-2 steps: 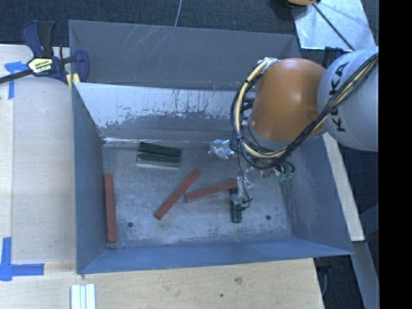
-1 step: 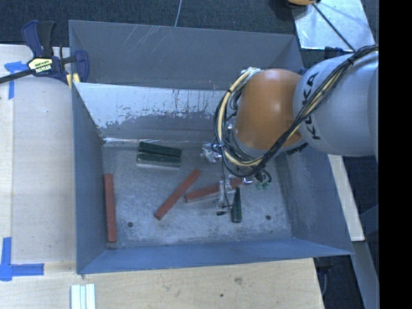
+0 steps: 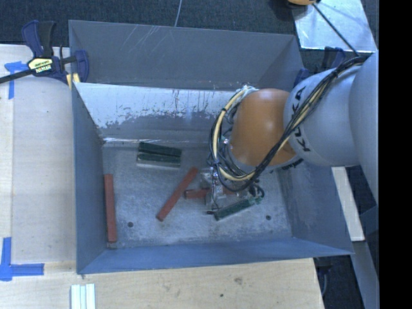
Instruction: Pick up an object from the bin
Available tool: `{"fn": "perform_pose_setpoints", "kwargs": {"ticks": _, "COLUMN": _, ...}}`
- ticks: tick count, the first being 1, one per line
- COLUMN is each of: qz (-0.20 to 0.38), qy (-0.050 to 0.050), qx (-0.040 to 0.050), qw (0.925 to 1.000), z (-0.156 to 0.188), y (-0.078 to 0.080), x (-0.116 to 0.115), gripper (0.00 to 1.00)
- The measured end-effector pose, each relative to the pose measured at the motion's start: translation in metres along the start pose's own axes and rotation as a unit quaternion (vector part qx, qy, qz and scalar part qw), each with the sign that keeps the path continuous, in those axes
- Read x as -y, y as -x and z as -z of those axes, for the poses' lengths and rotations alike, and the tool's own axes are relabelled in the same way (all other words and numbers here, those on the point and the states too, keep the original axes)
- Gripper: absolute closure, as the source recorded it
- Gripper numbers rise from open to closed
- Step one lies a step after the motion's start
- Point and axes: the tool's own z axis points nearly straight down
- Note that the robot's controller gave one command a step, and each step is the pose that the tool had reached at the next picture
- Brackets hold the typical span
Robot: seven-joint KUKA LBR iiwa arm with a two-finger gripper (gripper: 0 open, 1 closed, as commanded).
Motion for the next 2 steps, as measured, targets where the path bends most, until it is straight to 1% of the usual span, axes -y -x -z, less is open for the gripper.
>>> {"fn": "perform_pose_setpoints", "kwargs": {"ticks": 2, "qz": 0.0, "qy": 0.0, "qx": -0.0006, "qw": 1.0, "z": 0.002, "y": -0.0011, "x": 0.0, "gripper": 1.0}}
